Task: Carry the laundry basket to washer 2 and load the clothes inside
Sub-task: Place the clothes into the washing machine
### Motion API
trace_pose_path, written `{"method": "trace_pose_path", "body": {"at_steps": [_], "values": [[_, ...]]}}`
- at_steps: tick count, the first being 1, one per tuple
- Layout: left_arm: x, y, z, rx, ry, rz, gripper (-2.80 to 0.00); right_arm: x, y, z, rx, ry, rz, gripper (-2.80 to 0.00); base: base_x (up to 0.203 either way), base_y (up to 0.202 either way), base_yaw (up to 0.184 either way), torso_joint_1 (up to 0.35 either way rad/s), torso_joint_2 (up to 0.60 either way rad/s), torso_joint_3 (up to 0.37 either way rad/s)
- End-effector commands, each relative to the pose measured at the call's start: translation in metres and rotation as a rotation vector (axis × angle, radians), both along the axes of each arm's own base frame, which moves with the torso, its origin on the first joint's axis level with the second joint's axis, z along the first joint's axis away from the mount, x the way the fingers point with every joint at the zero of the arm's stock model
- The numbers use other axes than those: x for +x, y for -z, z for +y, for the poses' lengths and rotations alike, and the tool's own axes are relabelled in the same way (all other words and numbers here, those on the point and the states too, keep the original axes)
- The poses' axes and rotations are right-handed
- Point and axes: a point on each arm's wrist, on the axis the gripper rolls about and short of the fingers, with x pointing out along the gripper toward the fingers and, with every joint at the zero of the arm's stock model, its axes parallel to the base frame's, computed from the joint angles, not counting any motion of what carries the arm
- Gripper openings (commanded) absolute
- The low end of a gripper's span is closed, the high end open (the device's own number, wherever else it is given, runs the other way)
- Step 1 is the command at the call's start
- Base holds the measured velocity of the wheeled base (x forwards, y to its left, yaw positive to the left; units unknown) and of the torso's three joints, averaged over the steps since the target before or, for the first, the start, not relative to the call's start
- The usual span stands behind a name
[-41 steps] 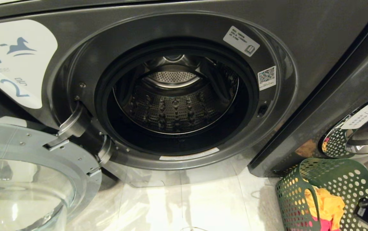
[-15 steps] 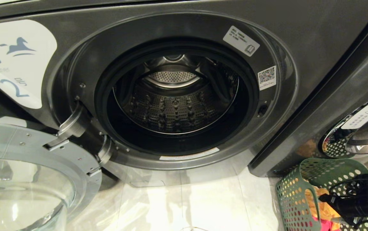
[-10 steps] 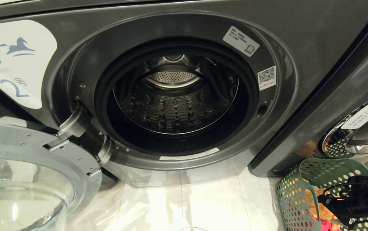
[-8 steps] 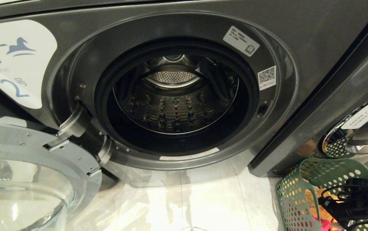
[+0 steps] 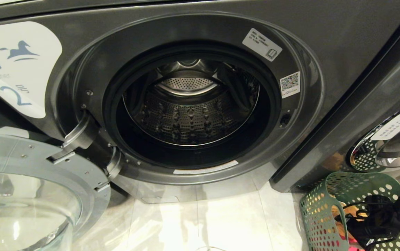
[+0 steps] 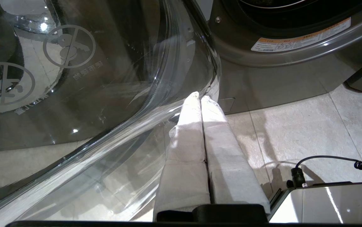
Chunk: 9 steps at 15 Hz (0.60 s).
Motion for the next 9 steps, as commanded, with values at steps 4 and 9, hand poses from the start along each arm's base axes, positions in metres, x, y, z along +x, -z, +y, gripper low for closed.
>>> {"method": "trace_pose_path", "body": {"at_steps": [4,9], "values": [[0.000,0.000,0.000,0.000,0.000,0.002,-2.80,0.009,0.038,0.006,-0.028,-0.012,0.045,0.00,0.000,0.000,0.000,0.000,0.00,0.000],[0.000,0.000,0.000,0.000,0.000,0.002,-2.80,0.018,0.069,0.018,-0.078,-0.024,0.086,0.00,0.000,0.000,0.000,0.000,0.00,0.000]]}}
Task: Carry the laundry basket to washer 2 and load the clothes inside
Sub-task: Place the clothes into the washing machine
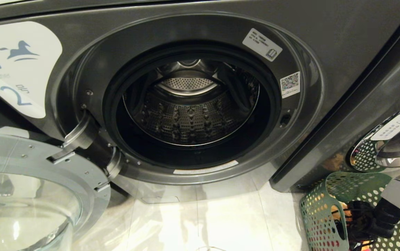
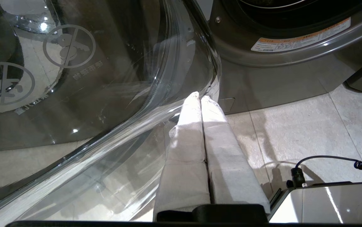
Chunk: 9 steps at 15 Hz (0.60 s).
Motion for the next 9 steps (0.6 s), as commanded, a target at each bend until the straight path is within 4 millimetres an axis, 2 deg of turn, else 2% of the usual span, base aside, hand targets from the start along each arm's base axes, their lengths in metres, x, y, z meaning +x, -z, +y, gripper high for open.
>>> {"method": "trace_pose_path", "body": {"at_steps": [1,9], "values": [[0.000,0.000,0.000,0.000,0.000,0.001,-2.80,-0.001,0.017,0.005,0.009,-0.006,0.018,0.00,0.000,0.000,0.000,0.000,0.00,0.000],[0.000,0.000,0.000,0.001,0.000,0.001,-2.80,0.025,0.030,-0.002,-0.071,0.000,-0.018,0.00,0.000,0.000,0.000,0.000,0.00,0.000]]}}
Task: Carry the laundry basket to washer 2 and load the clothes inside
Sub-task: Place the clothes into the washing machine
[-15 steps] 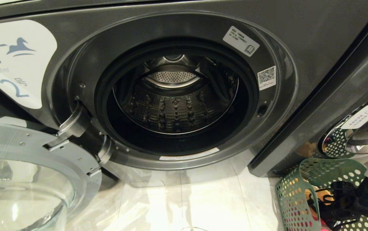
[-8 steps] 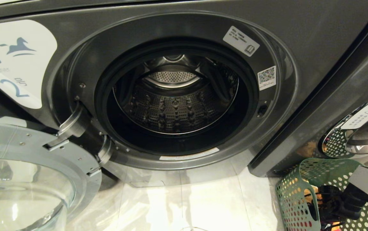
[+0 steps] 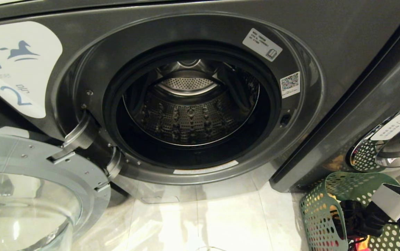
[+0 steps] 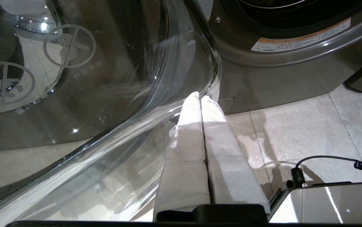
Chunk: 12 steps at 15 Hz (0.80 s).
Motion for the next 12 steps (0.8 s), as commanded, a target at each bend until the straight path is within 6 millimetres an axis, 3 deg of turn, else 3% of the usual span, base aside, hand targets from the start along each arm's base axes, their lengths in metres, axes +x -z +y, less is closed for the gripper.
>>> {"method": "trace_pose_path", "body": {"at_steps": [1,12], "values": [[0.0001,0.0000,0.0000,0.001,0.000,0.001,-2.80,0.0020,0.0043,0.0001,-0.002,0.001,-0.007,-2.80,0.000,0.000,0.000,0.000,0.00,0.000],[0.0001,0.0000,0.0000,0.000,0.000,0.001,-2.80,0.0032,-0.0007,-0.0066,-0.059,0.040,0.005,-2.80,0.000,0.000,0.000,0.000,0.00,0.000]]}}
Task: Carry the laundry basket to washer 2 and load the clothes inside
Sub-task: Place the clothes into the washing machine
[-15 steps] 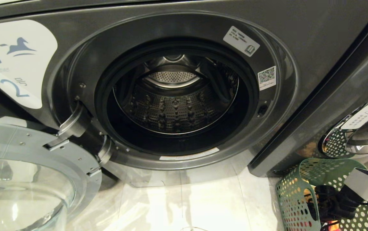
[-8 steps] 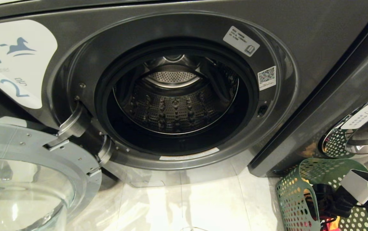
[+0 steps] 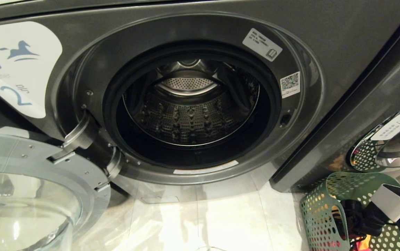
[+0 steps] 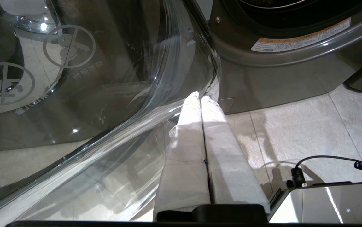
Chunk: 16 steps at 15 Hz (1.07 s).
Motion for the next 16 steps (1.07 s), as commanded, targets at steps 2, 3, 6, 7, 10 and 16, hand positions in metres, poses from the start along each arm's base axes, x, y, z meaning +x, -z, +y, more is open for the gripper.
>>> {"method": "trace_pose_path", "body": {"at_steps": [2,3,6,7,10,16], "values": [[0.000,0.000,0.000,0.000,0.000,0.001,-2.80,0.003,-0.015,-0.005,0.001,0.010,0.000,-2.80,0.000,0.000,0.000,0.000,0.00,0.000],[0.000,0.000,0.000,0.001,0.000,0.001,-2.80,0.005,-0.024,-0.006,0.002,0.010,0.003,-2.80,0.000,0.000,0.000,0.000,0.00,0.000],[0.000,0.000,0.000,0.001,0.000,0.001,-2.80,0.010,-0.070,-0.011,0.002,0.009,0.010,-2.80,0.000,0.000,0.000,0.000,0.00,0.000],[0.000,0.000,0.000,0.001,0.000,0.001,-2.80,0.011,-0.087,-0.012,0.003,0.010,0.013,-2.80,0.000,0.000,0.000,0.000,0.00,0.000],[0.000,0.000,0.000,0.000,0.000,0.001,-2.80,-0.004,-0.129,-0.006,0.017,0.012,0.041,-2.80,0.000,0.000,0.000,0.000,0.00,0.000],[0.000,0.000,0.000,0.000,0.000,0.001,-2.80,-0.084,-0.231,0.031,0.017,0.004,0.060,-2.80,0.000,0.000,0.000,0.000,0.00,0.000]]}}
